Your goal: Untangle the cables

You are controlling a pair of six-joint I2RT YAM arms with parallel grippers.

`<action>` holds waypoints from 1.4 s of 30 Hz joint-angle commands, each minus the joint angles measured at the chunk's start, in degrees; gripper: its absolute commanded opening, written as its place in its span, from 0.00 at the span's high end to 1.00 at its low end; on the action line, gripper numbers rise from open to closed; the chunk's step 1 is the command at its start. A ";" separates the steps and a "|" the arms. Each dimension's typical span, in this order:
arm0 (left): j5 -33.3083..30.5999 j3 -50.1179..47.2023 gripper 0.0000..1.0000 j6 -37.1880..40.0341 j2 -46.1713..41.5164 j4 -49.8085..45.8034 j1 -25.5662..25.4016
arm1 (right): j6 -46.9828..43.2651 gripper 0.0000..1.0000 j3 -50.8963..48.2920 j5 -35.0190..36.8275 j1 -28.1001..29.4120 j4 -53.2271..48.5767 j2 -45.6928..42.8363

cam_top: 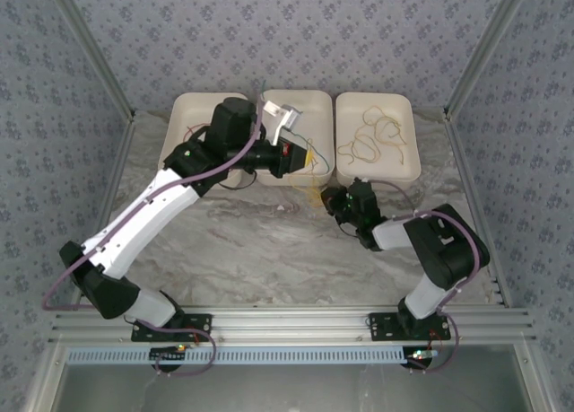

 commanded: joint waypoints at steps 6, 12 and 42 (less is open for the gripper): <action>-23.66 -1.44 1.00 -0.38 -11.76 -12.64 6.37 | -13.33 1.00 -2.10 1.11 -13.85 -25.47 -20.01; -30.93 -9.16 1.00 -4.83 -21.25 -15.46 16.32 | -22.26 1.00 3.23 1.66 -24.54 -45.13 -31.93; -15.02 -22.85 0.72 -6.32 -12.06 10.23 2.28 | -31.84 1.00 17.64 -7.34 -29.61 -62.42 -36.85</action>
